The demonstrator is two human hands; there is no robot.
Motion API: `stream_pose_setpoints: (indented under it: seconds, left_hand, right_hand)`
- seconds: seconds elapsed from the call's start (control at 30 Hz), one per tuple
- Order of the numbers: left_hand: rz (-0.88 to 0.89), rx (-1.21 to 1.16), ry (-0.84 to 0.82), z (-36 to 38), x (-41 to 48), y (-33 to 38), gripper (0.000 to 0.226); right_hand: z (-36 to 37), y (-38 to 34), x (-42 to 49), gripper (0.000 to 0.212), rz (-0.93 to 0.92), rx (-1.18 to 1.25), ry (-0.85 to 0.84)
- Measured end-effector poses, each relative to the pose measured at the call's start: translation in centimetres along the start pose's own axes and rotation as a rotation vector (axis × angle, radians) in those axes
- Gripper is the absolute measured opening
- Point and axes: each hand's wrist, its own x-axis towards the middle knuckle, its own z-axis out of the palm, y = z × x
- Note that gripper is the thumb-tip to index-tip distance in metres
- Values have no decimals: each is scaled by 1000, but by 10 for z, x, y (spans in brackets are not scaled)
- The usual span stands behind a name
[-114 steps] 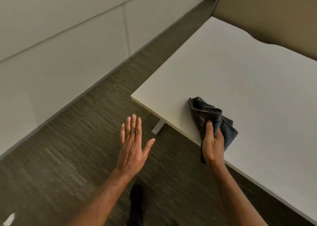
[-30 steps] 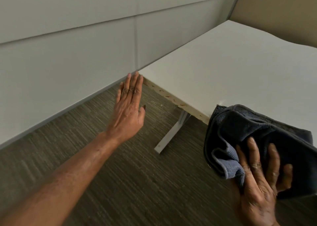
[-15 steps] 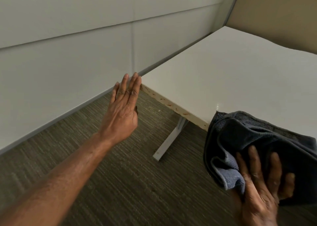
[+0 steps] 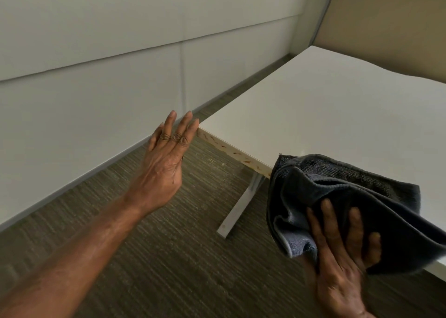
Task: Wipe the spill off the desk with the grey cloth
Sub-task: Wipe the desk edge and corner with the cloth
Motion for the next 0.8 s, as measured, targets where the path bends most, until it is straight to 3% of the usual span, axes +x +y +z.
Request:
stream_pose_setpoints:
  seconds: [0.5,0.7,0.8]
  left_hand:
    - [-8,1,-87,-8,-4,-28,98]
    - [-17,2,-101,-6,-2,-28,99]
    - [-10,-17,-96,-7,-2,-25,95]
  right_hand:
    - [30,-54,41,53,-66,88,-57]
    - [39,-71,57,53,-125,7,-99]
    - [44,-81,67,62,-153,23,-110]
